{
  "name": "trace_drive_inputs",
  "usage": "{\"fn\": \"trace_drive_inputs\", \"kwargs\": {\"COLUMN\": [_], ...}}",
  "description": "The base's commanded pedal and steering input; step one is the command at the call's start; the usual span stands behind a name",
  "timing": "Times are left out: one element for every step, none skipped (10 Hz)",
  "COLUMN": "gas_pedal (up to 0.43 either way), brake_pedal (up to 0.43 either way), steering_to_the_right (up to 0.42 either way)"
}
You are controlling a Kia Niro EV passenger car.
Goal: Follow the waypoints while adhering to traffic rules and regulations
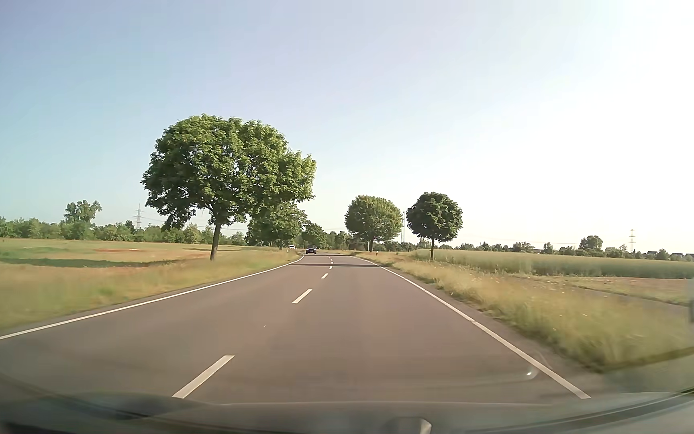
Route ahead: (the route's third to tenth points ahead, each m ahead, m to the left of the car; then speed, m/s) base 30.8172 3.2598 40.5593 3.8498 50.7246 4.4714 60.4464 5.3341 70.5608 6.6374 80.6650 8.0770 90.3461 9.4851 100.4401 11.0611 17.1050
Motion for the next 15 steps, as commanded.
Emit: {"fn": "trace_drive_inputs", "kwargs": {"gas_pedal": [0.087,0.087,0.087,0.087,0.087,0.087,0.087,0.087,0.087,0.087,0.087,0.087,0.087,0.087,0.087], "brake_pedal": [0.03,0.03,0.03,0.03,0.03,0.03,0.03,0.03,0.03,0.03,0.03,0.03,0.03,0.03,0.03], "steering_to_the_right": [-0.006,-0.007,-0.008,-0.008,-0.008,-0.008,-0.008,-0.008,-0.007,-0.007,-0.007,-0.007,-0.007,-0.007,-0.007]}}
